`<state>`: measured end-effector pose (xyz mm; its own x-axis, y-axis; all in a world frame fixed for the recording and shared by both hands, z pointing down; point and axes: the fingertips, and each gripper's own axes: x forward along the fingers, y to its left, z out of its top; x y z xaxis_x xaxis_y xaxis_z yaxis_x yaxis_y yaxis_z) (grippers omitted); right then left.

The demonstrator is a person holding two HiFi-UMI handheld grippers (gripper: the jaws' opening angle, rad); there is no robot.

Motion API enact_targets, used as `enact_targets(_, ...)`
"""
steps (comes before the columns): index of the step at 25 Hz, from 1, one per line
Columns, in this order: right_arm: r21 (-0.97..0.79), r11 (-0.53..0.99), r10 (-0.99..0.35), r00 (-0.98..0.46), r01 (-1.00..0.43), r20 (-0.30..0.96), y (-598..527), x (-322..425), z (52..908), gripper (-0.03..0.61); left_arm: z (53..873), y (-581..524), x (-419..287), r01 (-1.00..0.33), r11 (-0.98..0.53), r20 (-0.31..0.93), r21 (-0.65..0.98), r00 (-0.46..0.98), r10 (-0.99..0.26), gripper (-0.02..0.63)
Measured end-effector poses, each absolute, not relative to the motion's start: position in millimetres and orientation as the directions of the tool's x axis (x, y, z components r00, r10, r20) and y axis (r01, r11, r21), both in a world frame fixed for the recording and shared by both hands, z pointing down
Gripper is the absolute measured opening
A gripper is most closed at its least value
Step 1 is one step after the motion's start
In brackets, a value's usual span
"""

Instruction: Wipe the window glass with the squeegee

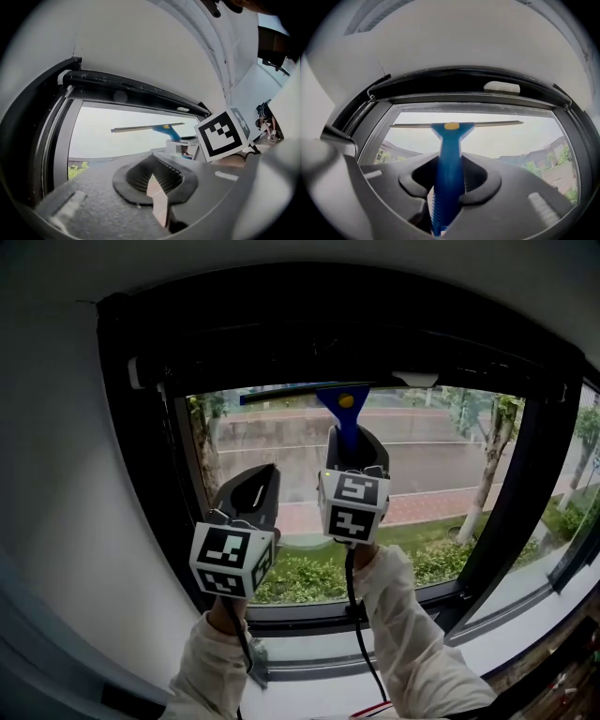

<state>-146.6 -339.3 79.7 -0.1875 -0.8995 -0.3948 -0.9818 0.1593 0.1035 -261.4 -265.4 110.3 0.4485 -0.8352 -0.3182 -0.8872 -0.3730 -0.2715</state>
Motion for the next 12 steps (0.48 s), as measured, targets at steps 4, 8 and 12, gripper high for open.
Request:
enact_targets(4,0.098,0.160,-0.908,-0.185,-0.982,-0.376,-338.3,-146.4,93.5,0.130,125.0,-266.3,-261.9,-0.888,-0.382,-0.294,-0.256,0.448,-0.844,-0.002)
enact_targets(8,0.093,0.161,-0.916,-0.184,-0.983,-0.357,-336.5,-146.2,107.1,0.130,135.9,-266.1,-259.3,-0.885,-0.393,-0.274,-0.251,0.454,-0.848,-0.002)
enact_targets(12,0.088,0.163,-0.923,-0.183,-0.983,-0.338,-334.8,-146.7,122.3,0.130,142.4,-263.1,-257.7,-0.882,-0.399,-0.259,-0.250,0.458,-0.850,-0.002)
